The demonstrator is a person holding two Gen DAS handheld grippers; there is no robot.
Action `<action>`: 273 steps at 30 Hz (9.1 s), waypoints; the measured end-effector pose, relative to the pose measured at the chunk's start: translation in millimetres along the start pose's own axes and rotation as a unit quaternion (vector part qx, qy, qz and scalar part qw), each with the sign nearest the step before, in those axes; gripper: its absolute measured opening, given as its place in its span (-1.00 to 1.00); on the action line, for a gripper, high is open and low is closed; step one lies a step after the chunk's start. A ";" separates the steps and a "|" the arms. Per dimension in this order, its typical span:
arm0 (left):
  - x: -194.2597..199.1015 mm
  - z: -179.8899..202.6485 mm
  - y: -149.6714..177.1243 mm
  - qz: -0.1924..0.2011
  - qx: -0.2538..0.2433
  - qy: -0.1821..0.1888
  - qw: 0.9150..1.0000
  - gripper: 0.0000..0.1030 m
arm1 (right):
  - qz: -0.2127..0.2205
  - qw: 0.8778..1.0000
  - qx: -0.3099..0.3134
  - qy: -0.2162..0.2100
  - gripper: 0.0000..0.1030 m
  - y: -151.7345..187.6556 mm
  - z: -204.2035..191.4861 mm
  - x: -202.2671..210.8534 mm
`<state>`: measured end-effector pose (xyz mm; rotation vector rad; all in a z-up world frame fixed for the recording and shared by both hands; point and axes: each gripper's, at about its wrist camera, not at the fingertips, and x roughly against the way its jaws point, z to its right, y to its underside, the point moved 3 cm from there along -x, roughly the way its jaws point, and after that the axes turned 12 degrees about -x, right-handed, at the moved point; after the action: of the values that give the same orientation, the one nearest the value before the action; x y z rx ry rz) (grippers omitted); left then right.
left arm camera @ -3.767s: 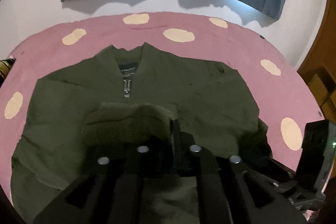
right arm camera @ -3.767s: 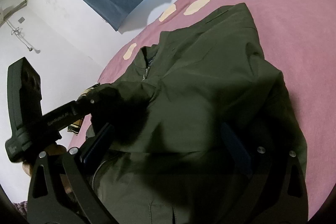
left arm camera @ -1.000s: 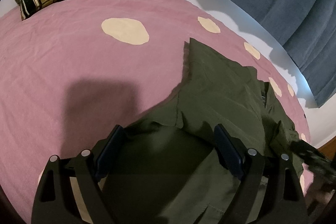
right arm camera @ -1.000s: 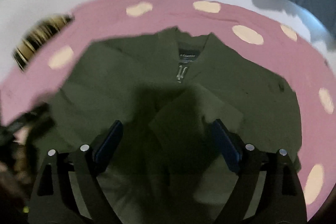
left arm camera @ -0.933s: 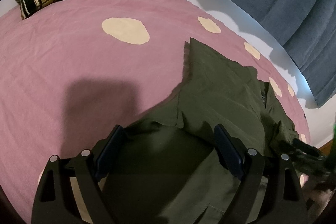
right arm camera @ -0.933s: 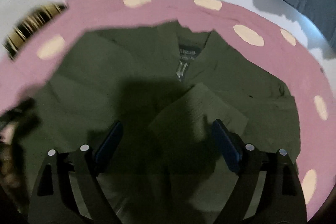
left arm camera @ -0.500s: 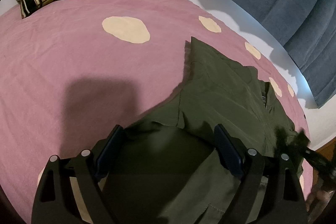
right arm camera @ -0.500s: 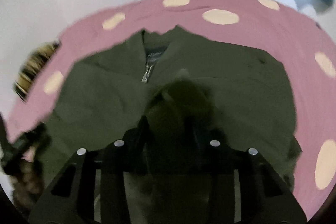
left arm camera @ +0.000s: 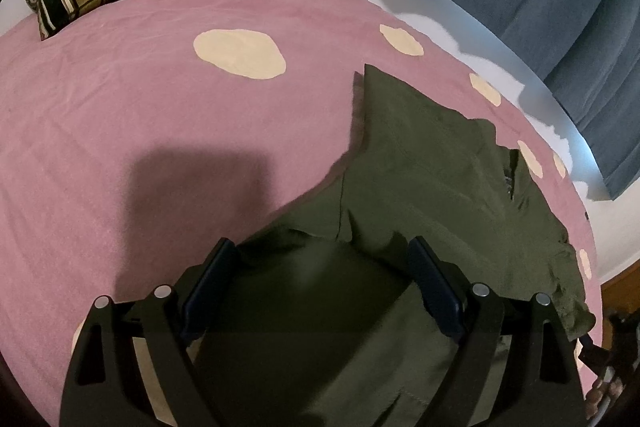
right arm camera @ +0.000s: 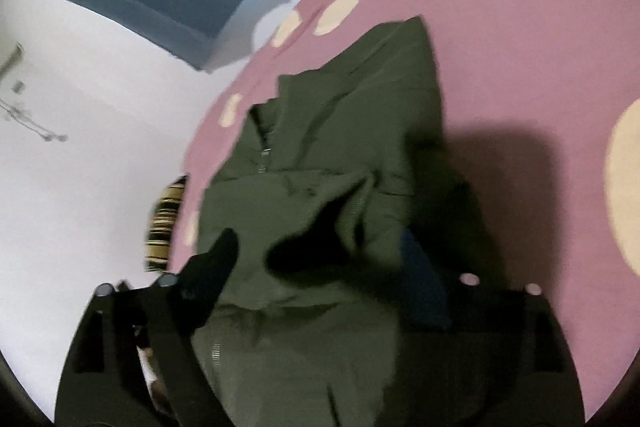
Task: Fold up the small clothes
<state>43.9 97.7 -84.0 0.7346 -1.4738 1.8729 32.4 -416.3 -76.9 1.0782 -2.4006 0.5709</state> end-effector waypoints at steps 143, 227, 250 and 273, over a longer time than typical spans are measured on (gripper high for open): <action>45.6 38.4 -35.0 -0.039 0.046 0.455 0.888 -0.76 | -0.038 0.955 -0.049 -0.291 -0.76 11.1 -23.2 88.8; -150.0 114.9 -165.5 -0.036 -0.299 0.021 0.953 -0.78 | -0.011 0.985 0.155 0.078 -0.79 -162.6 -42.4 -108.9; -145.9 85.2 -162.9 -0.038 -0.227 0.055 0.972 -0.33 | 0.002 0.998 0.032 0.057 -0.50 -179.3 2.1 -96.7; -1.1 -3.1 -18.1 -0.043 -0.046 0.125 0.990 0.48 | 0.046 0.996 -0.056 0.045 0.47 -55.5 63.1 38.2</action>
<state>58.3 103.6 -74.3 0.4906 -1.3373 1.7495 38.2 -506.2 -97.1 0.8796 -2.3818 0.4985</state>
